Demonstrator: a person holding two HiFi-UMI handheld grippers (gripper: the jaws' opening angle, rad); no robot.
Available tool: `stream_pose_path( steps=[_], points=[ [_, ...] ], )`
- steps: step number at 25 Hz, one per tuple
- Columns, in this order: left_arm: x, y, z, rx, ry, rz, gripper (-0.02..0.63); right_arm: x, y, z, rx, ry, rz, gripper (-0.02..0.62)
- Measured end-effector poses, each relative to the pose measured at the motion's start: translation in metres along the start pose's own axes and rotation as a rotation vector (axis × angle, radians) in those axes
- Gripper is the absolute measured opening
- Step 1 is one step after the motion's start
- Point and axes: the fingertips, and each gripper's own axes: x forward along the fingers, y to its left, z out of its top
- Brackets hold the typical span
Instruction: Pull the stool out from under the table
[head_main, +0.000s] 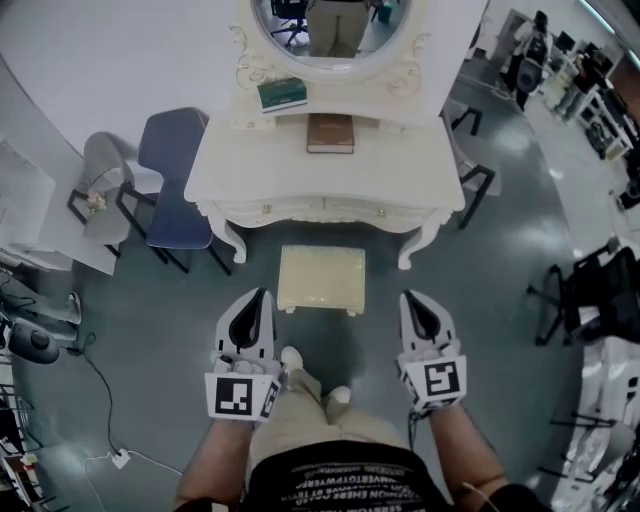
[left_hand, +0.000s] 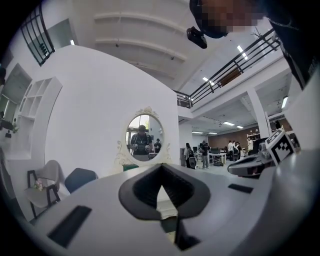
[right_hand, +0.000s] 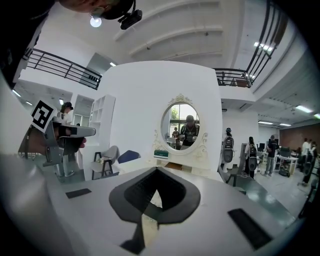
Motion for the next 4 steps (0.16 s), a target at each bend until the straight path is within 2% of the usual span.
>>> stream_pose_path(
  steps=[4],
  points=[
    [-0.012, -0.009, 0.032, 0.013, -0.019, 0.006, 0.003, -0.017, 0.007, 0.019, -0.004, -0.018, 0.017, 0.002]
  ],
)
